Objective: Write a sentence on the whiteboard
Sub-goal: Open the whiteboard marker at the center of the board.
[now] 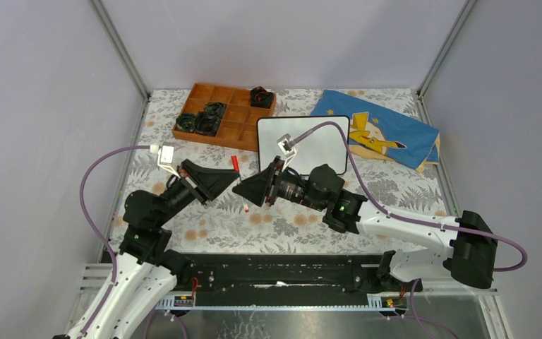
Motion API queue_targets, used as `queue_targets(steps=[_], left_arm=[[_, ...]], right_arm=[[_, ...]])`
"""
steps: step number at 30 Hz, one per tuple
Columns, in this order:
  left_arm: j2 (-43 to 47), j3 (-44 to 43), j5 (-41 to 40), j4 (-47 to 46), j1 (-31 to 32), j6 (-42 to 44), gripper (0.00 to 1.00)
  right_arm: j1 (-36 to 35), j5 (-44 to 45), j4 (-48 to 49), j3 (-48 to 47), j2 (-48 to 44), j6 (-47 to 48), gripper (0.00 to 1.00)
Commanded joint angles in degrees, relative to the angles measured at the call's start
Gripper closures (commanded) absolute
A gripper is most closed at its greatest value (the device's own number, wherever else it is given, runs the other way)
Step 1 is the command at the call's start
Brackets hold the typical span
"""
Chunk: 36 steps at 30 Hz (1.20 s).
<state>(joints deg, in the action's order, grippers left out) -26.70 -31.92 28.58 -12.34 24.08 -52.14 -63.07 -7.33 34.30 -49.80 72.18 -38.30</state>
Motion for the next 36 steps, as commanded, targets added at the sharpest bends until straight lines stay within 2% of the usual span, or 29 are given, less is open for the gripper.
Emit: queue_targets(steps=[1,4,5,6,9,10,12,17,25,28,32,36], left_arm=[[0.76,-0.31,2.88,-4.38,0.36,-0.28,1.0],[0.79,-0.62,4.17,-4.8,0.33,0.29,0.99],[0.69,-0.79,4.62,-4.8,0.36,0.5,0.92],[0.56,-1.08,5.09,-4.8,0.34,0.62,0.8],[0.12,-2.12,5.74,-3.79,0.36,0.98,0.36],[0.08,-2.5,5.76,-3.53,0.34,1.05,0.29],[-0.06,-3.3,5.94,-3.3,0.31,1.16,0.22],[-1.75,-5.14,7.29,-4.25,0.33,1.02,0.2],[-4.21,-4.03,9.72,-11.07,0.37,-2.29,0.24],[-5.02,-3.96,11.34,-12.03,0.43,-2.74,0.29],[-5.1,-3.95,12.27,-12.44,0.44,-2.7,0.41],[-5.51,-3.65,13.11,-12.6,0.45,-3.02,0.44]], right_arm=[[-0.39,-3.07,4.57,-2.72,0.11,-0.48,0.62],[-0.39,-4.32,4.77,-2.52,-0.22,0.28,0.74],[-0.39,-4.69,4.74,-2.35,-0.39,0.7,0.79],[-0.39,-5.05,4.58,-2.14,-0.69,1.03,0.83],[-0.43,-5.41,2.78,-1.36,-2.24,2.61,0.97],[-0.39,-5.41,2.16,-0.89,-2.92,3.05,1.0],[-0.39,-5.53,1.11,0.02,-4.65,4.2,1.0],[-0.39,-7.16,-1.61,1.22,-7.06,6.59,1.0],[-0.39,-9.47,-2.82,1.04,-7.33,7.1,1.0],[-0.39,-9.7,-2.84,0.86,-7.16,6.99,1.0],[-0.39,-9.88,-2.59,0.91,-6.97,6.93,1.0],[-0.39,-9.85,-2.32,0.98,-6.72,6.71,1.0]])
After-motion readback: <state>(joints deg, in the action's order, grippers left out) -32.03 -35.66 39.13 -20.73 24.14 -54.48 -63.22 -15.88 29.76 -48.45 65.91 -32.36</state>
